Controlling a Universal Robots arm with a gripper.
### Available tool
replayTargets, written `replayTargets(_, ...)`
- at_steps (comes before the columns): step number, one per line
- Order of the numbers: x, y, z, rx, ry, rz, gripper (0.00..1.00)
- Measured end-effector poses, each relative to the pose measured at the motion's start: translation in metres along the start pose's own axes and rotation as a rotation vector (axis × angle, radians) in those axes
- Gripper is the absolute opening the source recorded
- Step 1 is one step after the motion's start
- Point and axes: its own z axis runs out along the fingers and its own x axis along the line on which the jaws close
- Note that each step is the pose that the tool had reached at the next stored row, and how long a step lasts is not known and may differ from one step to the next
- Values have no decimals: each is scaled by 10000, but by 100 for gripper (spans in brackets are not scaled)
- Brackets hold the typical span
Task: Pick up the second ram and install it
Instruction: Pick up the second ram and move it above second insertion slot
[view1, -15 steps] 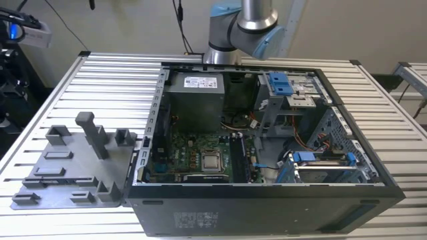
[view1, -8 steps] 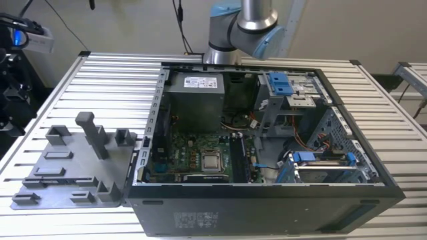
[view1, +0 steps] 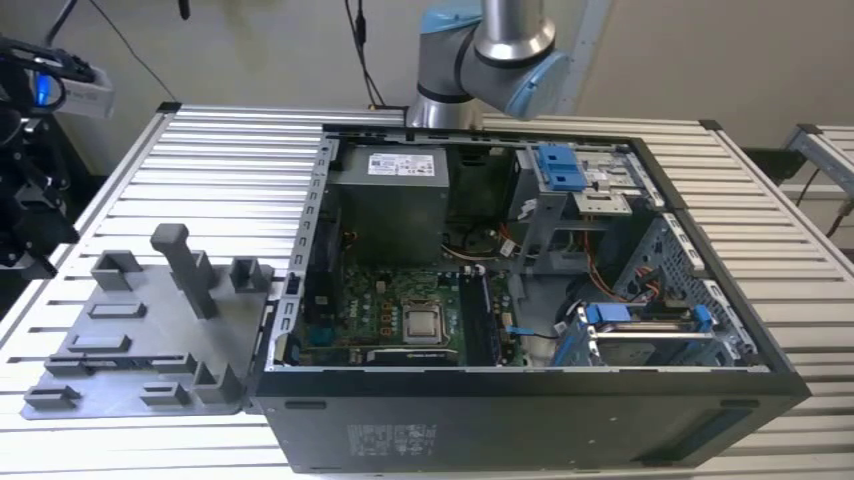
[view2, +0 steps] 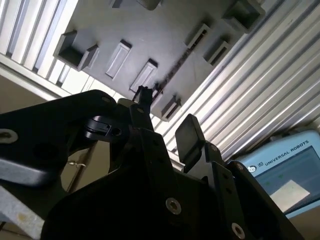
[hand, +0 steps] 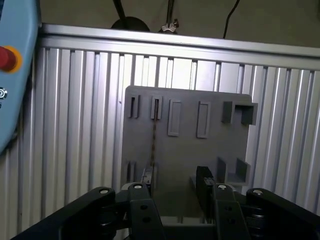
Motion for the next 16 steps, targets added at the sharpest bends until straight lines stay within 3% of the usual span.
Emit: replayTargets(16,4,-5,184,-1,-5,1,48)
